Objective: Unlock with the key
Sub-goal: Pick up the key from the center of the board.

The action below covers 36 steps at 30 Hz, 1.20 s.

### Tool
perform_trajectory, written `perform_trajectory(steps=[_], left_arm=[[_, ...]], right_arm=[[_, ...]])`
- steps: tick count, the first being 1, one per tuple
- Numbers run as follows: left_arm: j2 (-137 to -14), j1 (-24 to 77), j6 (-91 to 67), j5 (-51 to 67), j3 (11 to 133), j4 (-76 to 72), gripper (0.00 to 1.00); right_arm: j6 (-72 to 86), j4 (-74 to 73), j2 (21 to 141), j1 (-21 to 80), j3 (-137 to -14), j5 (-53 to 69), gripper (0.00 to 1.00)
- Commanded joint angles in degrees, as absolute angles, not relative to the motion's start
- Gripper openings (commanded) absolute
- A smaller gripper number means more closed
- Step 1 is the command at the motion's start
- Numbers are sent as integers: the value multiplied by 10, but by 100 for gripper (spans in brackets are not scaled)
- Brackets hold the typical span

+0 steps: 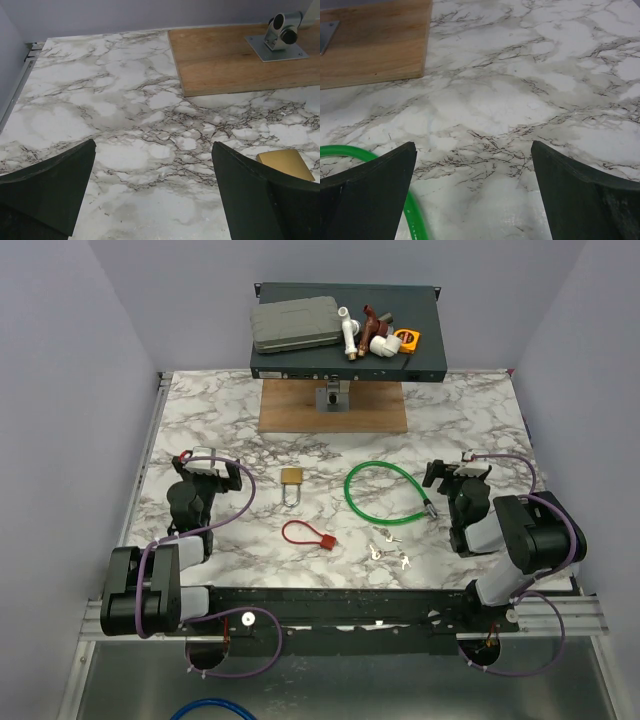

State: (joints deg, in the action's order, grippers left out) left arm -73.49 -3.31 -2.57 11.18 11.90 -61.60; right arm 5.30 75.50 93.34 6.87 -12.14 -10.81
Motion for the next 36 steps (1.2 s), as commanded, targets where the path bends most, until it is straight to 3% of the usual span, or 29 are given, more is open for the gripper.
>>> perform_trajectory(steps=[1,8,11,15,19,23,27,31,36], left_arm=[[-732,-36,-23,127,127,-638,99],[-736,-36,-23,127,128,-642,99],[-734,-36,-23,126,127,-640,99],[-723,-36,-10,152,132,-622,99],[-705,-36,-8,167,151,-576,99],[-700,-38,19,159,300,-276,99],[-735,-38,74,159,447,-36,99],[-721,-37,101,188,500,84,99],[-677,-39,128,239,565,225,99]], right_arm=[[46,780,936,71,-130,-118,100],[60,780,931,72,-130,-182,100],[61,685,886,77,-166,-198,100],[103,443,819,79,-266,-226,100],[189,422,737,79,-258,-189,100],[348,394,639,78,-226,-171,100],[383,375,598,78,-227,-35,100],[430,380,616,78,-242,75,100],[594,360,640,77,-254,96,100]])
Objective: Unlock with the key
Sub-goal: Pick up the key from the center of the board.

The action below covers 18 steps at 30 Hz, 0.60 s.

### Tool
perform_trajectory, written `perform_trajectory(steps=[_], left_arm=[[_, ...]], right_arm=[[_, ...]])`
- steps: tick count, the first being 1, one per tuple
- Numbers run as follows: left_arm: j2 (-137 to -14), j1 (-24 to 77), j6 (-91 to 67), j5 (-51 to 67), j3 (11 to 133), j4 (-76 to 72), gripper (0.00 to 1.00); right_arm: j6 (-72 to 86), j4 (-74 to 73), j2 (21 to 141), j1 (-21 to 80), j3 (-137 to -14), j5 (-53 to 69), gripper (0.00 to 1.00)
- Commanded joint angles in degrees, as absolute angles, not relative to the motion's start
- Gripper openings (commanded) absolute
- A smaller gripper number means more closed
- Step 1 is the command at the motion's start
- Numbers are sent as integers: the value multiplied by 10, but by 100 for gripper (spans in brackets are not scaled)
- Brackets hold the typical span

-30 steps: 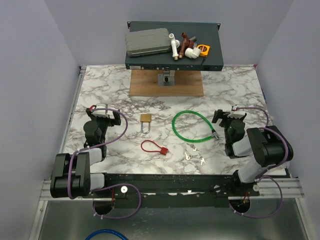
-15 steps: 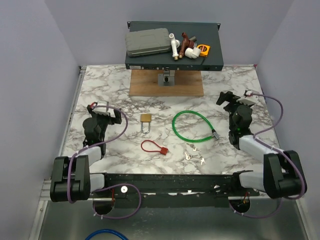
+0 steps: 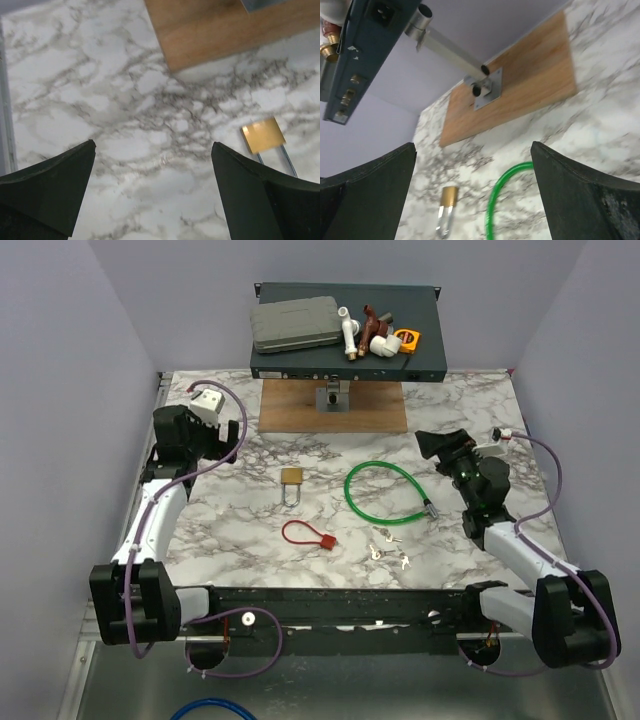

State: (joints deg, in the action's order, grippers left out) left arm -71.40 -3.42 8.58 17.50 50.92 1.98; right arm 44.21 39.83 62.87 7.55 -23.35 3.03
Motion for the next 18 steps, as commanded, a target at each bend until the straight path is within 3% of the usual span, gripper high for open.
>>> perform_trajectory(steps=[1,3,6,10,13,15,18], left_arm=[[-674,-44,138,263,587,265,99],[-668,-59,151,303,625,334,96],[-664,-72,208,345,670,427,86],[-652,-72,292,348,688,477,70],[-655,-59,326,372,680,506,63],[-658,-28,327,355,661,500,63],[-664,48,334,300,620,485,74]], right_arm=[[609,367,645,77,-255,109,100],[589,404,661,77,-259,163,100],[482,221,701,102,-370,166,96],[308,-23,774,301,-519,-83,99],[295,-62,817,345,-549,-96,99],[282,-85,835,366,-552,-103,99],[260,-143,846,396,-553,-125,98]])
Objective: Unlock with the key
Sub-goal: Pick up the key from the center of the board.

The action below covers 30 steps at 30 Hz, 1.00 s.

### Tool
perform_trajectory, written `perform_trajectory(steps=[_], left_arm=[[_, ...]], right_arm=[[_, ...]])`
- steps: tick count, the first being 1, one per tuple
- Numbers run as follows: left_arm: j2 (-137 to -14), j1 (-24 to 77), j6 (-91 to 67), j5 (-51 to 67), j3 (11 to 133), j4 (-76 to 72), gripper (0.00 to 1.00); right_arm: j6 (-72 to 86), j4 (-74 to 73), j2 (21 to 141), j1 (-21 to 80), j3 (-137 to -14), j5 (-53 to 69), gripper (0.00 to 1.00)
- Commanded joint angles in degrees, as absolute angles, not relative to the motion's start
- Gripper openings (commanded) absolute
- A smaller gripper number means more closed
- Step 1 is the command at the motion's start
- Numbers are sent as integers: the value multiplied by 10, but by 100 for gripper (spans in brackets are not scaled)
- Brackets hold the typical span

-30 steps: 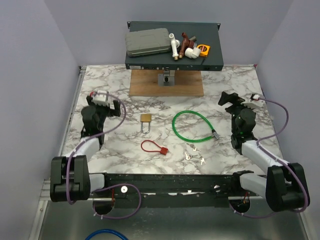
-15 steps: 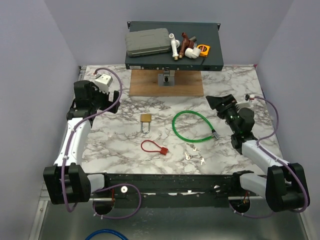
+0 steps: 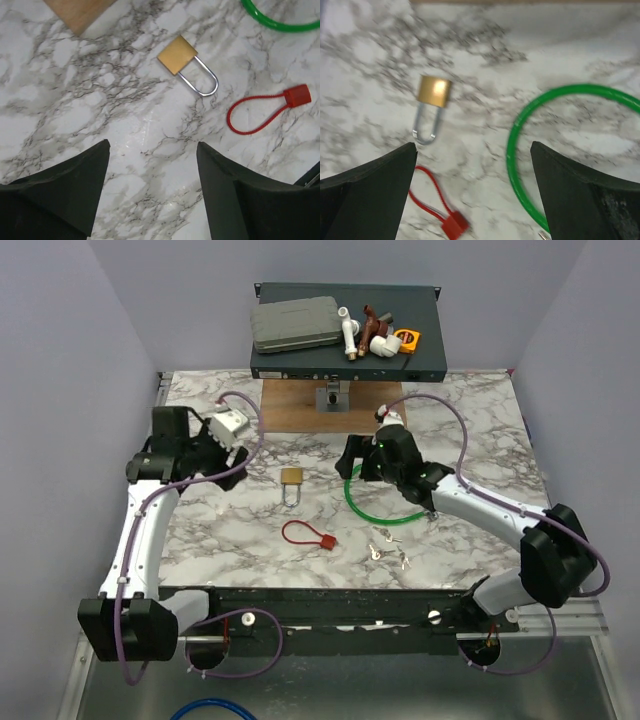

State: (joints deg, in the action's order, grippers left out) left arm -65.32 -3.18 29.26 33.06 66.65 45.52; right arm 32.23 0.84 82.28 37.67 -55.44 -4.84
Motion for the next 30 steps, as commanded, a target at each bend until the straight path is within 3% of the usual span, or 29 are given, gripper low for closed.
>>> perform_trajectory(steps=[1,8,18,23,30], left_arm=[[-665,69,334,288,608,477,79],[-706,148,334,283,590,450,92],[-801,179,325,286,655,470,92],[-808,179,319,283,678,484,93],[-803,181,305,306,694,507,93]], right_arm=[[258,-167,847,403,-552,-139,98],[293,-275,803,439,-516,-175,95],[367,-359,744,461,-471,-160,89],[369,-327,769,462,-436,-154,81],[373,-281,812,462,-427,-150,63]])
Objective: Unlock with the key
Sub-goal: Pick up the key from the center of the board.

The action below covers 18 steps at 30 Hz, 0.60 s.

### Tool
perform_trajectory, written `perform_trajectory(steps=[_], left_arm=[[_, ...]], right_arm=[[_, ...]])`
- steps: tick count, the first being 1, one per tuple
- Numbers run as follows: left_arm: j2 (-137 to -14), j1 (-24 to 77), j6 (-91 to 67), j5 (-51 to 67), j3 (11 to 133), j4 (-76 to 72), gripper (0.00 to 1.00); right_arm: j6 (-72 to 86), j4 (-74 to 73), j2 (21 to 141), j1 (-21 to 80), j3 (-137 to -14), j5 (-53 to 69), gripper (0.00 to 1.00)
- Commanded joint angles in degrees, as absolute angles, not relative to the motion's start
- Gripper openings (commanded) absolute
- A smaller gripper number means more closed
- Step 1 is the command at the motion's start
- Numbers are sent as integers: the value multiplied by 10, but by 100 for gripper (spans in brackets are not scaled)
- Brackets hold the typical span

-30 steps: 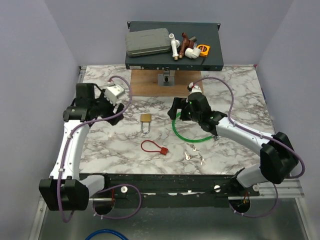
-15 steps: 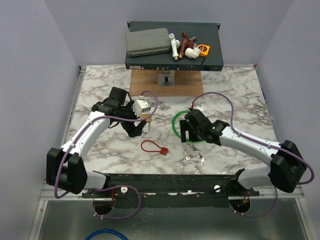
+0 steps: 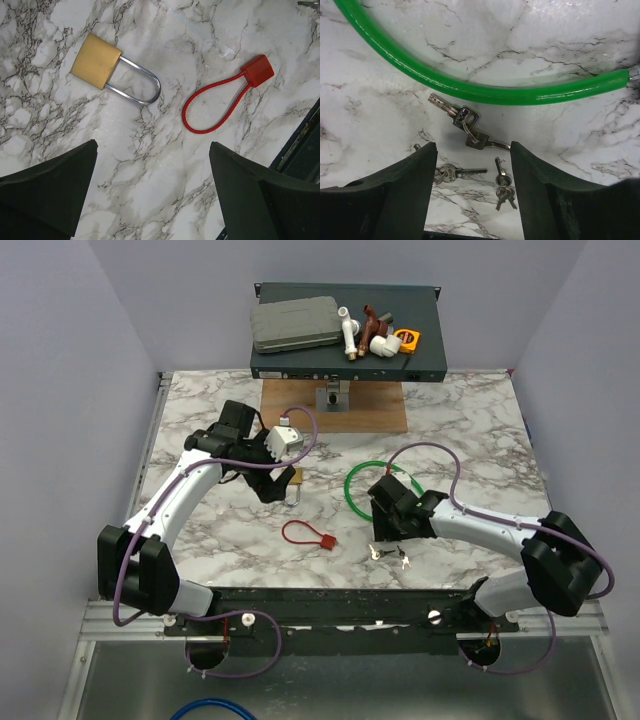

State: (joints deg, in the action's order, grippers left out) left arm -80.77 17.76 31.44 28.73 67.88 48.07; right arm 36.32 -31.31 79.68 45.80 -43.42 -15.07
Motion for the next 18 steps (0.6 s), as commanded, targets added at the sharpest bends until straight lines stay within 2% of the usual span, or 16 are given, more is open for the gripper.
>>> perform_trajectory(steps=[1,6,15,18], left_arm=[[-803,180,305,307,694,507,93],[-805,180,300,308,696,507,93],[-807,180,298,319,693,508,93],[-808,180,296,321,693,506,93]], right_arm=[[371,-275,815,462,-424,-153,60],[363,-249,826,462,-418,-164,49],[356,-233,830,462,-416,-179,39],[354,-229,836,463,-415,-179,30]])
